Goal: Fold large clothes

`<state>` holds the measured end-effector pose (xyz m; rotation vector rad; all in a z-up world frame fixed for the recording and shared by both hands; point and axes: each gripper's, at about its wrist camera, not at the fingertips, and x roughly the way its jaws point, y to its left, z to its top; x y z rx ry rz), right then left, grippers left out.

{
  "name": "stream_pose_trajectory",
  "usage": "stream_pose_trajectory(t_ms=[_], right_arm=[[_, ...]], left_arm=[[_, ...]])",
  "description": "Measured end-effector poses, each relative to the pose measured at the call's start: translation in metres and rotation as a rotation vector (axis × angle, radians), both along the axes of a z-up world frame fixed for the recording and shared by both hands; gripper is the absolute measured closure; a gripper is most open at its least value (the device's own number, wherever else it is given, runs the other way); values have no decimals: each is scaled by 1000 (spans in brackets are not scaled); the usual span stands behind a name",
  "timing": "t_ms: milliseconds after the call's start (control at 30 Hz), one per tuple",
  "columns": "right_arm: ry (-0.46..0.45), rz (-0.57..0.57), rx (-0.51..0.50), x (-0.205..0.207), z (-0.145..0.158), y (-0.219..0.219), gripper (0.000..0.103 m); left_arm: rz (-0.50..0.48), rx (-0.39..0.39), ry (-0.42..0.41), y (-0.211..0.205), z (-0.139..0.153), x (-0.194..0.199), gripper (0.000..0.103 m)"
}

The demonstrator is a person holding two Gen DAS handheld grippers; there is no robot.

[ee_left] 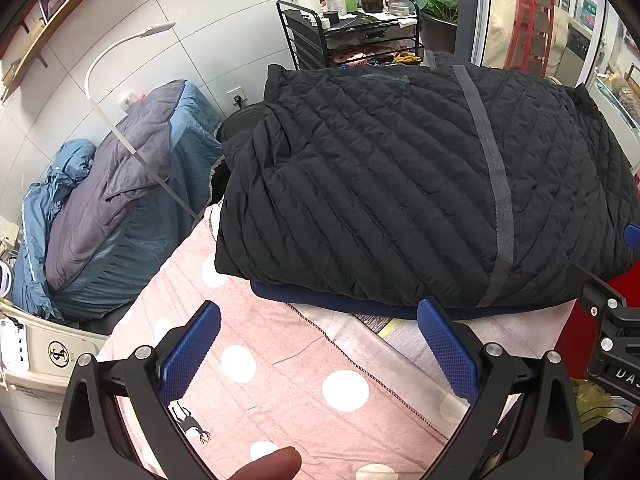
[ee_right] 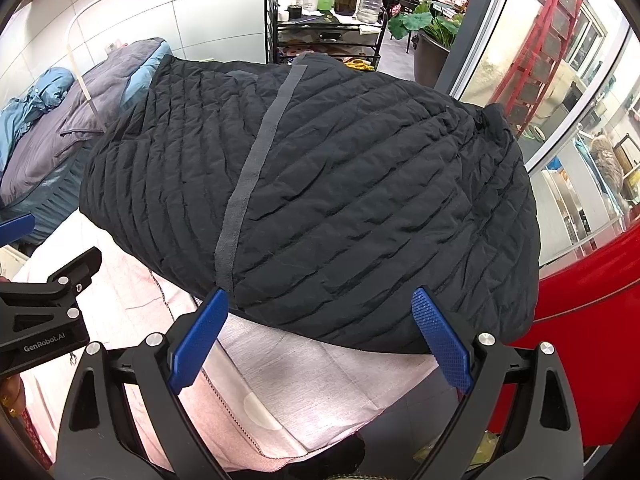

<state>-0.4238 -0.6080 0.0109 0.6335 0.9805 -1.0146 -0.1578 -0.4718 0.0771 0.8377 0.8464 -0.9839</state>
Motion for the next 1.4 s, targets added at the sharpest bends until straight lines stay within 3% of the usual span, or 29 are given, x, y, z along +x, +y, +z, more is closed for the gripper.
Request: stream_pose_trajectory(t_ms=[600, 1400], right_arm=[[-3, 16, -7, 5, 4, -2, 11], [9, 70, 24, 21, -13, 6, 11]], left_arm=[[-8, 6, 13, 0, -2, -1, 6], [5, 43, 22, 8, -20, 2, 6]])
